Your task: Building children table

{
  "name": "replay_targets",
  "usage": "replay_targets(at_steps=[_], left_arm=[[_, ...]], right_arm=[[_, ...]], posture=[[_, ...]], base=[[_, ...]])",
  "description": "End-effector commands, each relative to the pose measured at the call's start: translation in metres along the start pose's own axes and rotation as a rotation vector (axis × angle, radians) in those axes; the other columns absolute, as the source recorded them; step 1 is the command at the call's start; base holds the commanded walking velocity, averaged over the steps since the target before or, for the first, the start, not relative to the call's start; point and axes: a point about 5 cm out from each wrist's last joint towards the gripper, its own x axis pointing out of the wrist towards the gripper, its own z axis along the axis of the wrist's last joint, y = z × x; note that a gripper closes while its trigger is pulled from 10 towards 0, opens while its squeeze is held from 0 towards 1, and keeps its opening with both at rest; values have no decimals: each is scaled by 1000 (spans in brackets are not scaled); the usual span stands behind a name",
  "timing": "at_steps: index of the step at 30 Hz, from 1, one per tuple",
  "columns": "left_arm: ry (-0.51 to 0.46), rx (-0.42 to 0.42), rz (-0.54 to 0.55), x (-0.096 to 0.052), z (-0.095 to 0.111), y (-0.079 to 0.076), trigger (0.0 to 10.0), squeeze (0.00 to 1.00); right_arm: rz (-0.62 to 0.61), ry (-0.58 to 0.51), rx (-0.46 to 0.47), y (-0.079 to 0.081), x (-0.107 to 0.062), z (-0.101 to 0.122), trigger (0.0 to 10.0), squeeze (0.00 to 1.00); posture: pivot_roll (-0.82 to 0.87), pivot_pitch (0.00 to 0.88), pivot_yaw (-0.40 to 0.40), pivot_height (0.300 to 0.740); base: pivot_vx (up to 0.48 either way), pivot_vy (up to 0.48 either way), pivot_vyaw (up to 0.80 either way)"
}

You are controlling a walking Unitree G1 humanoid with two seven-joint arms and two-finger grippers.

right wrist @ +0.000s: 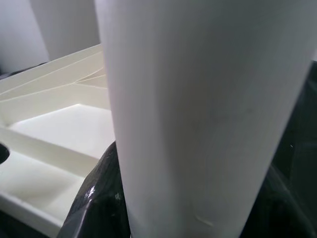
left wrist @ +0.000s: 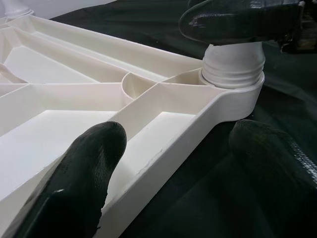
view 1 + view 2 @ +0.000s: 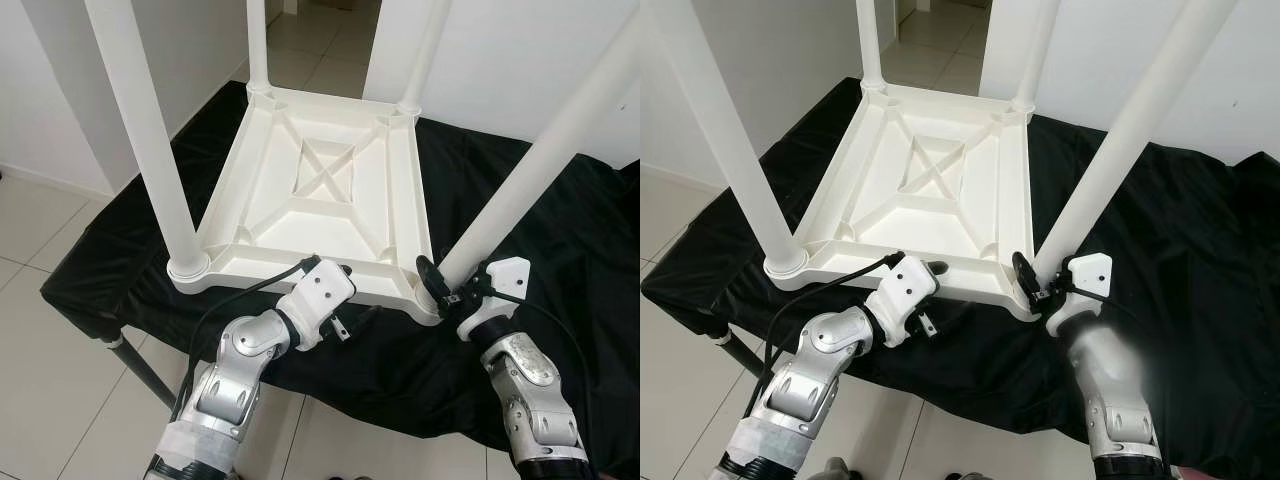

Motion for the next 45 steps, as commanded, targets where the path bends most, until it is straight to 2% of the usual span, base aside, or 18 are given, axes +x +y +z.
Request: replay_targets(at_steps=[1, 5, 10, 12, 13, 16, 18, 21, 22, 26, 34, 35, 45], left_arm=[[-6, -7, 18, 2, 1, -1, 10000, 0], [-8, -6, 16, 4, 2, -2, 10000, 0], [-10, -7, 14, 4, 3, -3, 10000, 0], [-10, -8, 13, 4, 3, -3, 10000, 0], [-10, -8, 13, 4, 3, -3, 10000, 0], [-11, -8, 12, 5, 3, -4, 10000, 0], [-11, -8, 13, 6, 3, -4, 10000, 0], [-11, -7, 13, 6, 3, -4, 10000, 0], [-13, -9, 15, 6, 3, -4, 10000, 0], [-17, -11, 18, 7, 4, -3, 10000, 0], [-20, -12, 22, 8, 5, -3, 10000, 0], [-21, -13, 23, 9, 5, -3, 10000, 0], [-19, -18, 30, 8, 5, -3, 10000, 0]], right_arm=[[-37, 8, 41, 0, -1, -1, 10000, 0], [-125, 22, 32, 9, 1, -3, 10000, 0], [-186, 26, 36, 14, 1, -4, 10000, 0], [-270, 48, 25, 12, 1, -6, 10000, 0], [-270, 48, 25, 12, 1, -6, 10000, 0], [-456, 76, 38, 15, -4, -11, 10000, 0], [-491, 82, 40, 15, -6, -12, 10000, 0], [-509, 86, 39, 16, -6, -12, 10000, 0], [-550, 96, 71, 21, -8, -15, 10000, 0], [-559, 107, 116, 32, -6, -17, 10000, 0], [-535, 96, 116, 35, -3, -15, 10000, 0], [-528, 82, 105, 35, -2, -13, 10000, 1000], [-456, 4, 80, 23, -6, -6, 10000, 1000]], posture=[[47, 72, -54, 740], [45, 72, -54, 740], [42, 72, -55, 740], [41, 70, -55, 740], [41, 70, -55, 740], [42, 72, -64, 740], [42, 72, -64, 740], [42, 72, -64, 740], [43, 72, -68, 740], [41, 73, -70, 740], [41, 80, -75, 740], [43, 85, -76, 740], [42, 100, -67, 740]], base=[[0, 0, 0], [0, 0, 0], [0, 0, 0], [0, 0, 0], [0, 0, 0], [0, 0, 0], [0, 0, 0], [0, 0, 0], [0, 0, 0], [0, 0, 0], [0, 0, 0], [0, 0, 0], [0, 0, 0]])
